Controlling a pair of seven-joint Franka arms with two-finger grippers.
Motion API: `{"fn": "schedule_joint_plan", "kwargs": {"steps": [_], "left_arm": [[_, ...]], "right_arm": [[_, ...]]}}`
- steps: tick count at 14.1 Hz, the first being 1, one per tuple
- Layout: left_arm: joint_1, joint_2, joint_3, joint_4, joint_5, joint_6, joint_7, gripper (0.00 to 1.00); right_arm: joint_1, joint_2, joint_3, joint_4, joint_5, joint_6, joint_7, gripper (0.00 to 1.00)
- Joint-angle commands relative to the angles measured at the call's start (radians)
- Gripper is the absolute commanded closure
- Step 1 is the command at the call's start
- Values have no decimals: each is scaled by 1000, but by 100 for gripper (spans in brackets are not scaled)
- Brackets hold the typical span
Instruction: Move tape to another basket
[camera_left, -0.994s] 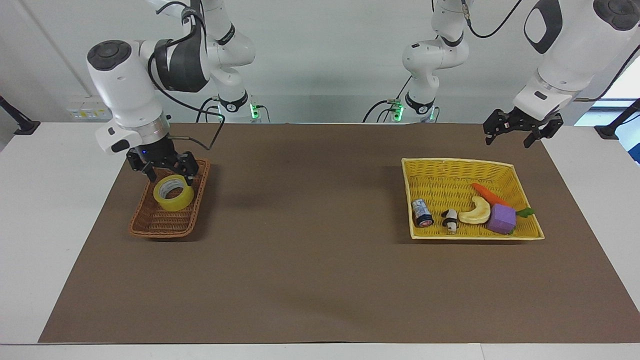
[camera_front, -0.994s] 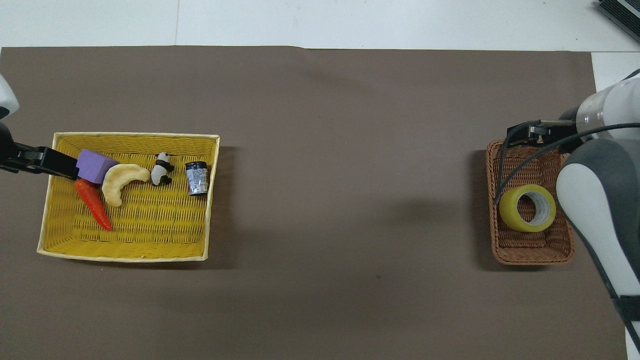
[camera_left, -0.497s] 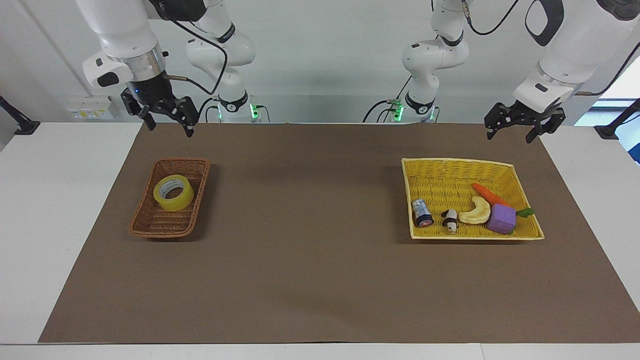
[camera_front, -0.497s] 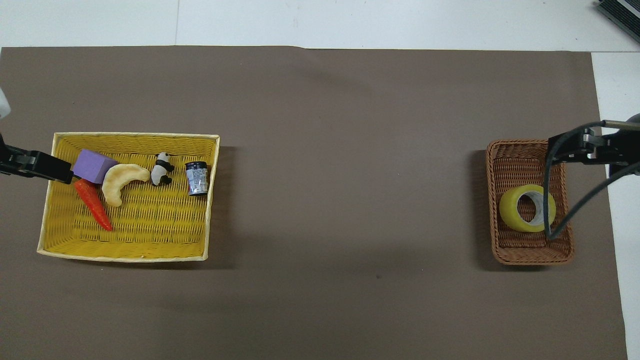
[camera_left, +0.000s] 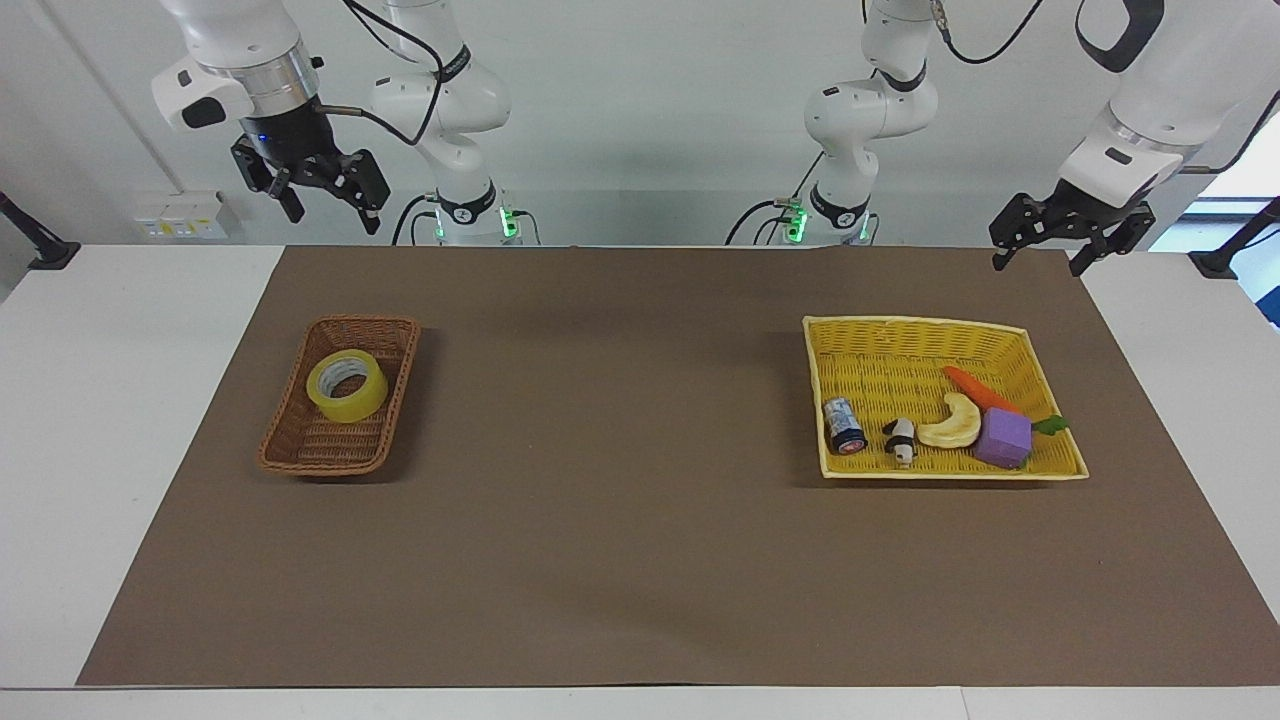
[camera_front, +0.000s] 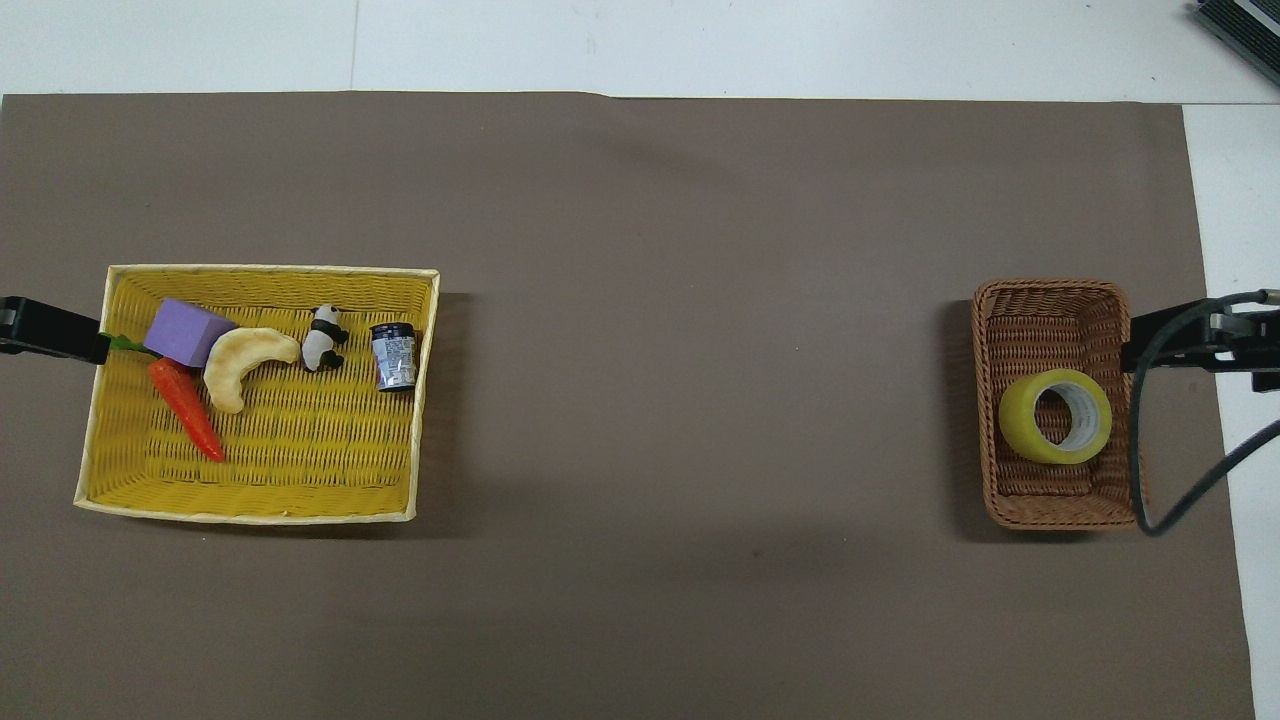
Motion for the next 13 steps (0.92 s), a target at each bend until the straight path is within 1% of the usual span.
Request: {"fn": "schedule_joint_plan", "kwargs": {"steps": [1,2,3,6,8,13], "left_arm": [[11,-18,6,-3,-13,-17,-6,0],[9,-18,19,-3,-13,-15,-8,0],[9,-18,24,-3,-11,-17,-8,0],[5,-18,23,-3,-11,-15,-8,0],[6,-18,23,-3,-11,-15,-8,0],[8,-18,24,-3,-11,-15,-8,0]], "right_arm": [[-24,-12,2,-10,21,5,-53,0],[-35,-12,2,20,21,-17,-55,0],[-35,-11,5,30,21,-38,-53,0],[-34,-21,4,5,21,-22,-63,0],[-29,-20,5,4,21,-2,-60,0],[-26,-23,5,-2,20,0,-67,0]]}}
